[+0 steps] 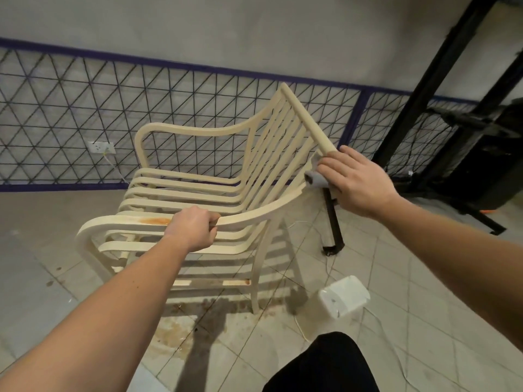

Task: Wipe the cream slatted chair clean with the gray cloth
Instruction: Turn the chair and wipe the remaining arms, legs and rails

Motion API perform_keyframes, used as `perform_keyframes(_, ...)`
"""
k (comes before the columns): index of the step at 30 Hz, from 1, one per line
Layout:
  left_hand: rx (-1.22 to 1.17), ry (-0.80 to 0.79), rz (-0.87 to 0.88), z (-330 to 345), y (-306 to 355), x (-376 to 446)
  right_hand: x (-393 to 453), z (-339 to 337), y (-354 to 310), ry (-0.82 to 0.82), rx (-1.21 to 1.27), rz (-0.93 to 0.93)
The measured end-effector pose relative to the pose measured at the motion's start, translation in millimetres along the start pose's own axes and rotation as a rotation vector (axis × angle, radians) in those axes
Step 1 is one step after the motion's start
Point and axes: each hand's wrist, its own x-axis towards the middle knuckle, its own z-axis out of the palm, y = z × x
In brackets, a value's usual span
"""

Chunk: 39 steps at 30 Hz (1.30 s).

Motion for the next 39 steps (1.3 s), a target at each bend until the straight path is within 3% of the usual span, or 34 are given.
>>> perform_keyframes(3, 0.003, 0.003, -0.004, 0.2, 0.5, -1.0, 1.8, 12.5, -22.2, 0.033, 0.004, 0.143)
perform_keyframes(8, -0.002, 0.000, -0.004, -1.8, 2.1, -1.5, -9.0, 55.5, -111.2, -0.117, 0.263, 0.065)
perform_keyframes(11, 0.000, -0.009, -0.006, -4.5, 3.4, -2.1, -9.5, 43.1, -99.7, 0.109, 0.450, 0.128)
perform_keyframes(13, -0.010, -0.010, -0.016, -5.5, 3.8, -3.0, -14.4, 32.6, -67.6, 0.357, 0.403, 0.298)
perform_keyframes(15, -0.008, -0.016, -0.017, -6.8, 3.4, -3.6, -22.9, 34.3, -45.6, 0.428, 0.296, 0.389)
perform_keyframes(19, -0.025, -0.037, -0.017, -8.1, 6.1, -1.7, -30.4, 67.0, -73.0, 0.123, 0.178, 0.054)
perform_keyframes(25, -0.030, -0.022, -0.022, -6.5, 7.1, -5.3, -27.8, 115.7, -148.2, -0.018, 0.301, -0.151)
perform_keyframes(27, -0.035, -0.010, -0.031, -3.0, 8.5, -6.1, -45.8, 124.6, -157.8, -0.005, 0.346, -0.108)
perform_keyframes(31, -0.033, 0.023, -0.032, 4.6, 6.8, -8.3, -51.4, 118.3, -141.9, 0.269, 0.418, 0.266)
perform_keyframes(33, -0.043, 0.029, -0.019, 4.7, 4.5, -8.8, -37.7, 123.3, -140.3, 0.320, 0.418, 0.332)
perform_keyframes(36, -0.061, 0.042, -0.012, 4.5, 3.4, -7.9, -21.9, 150.8, -163.7, 0.248, 0.499, 0.292)
perform_keyframes(39, -0.047, 0.070, -0.020, 7.1, 3.4, -6.5, -37.2, 183.9, -197.9, -0.033, 0.601, 0.295)
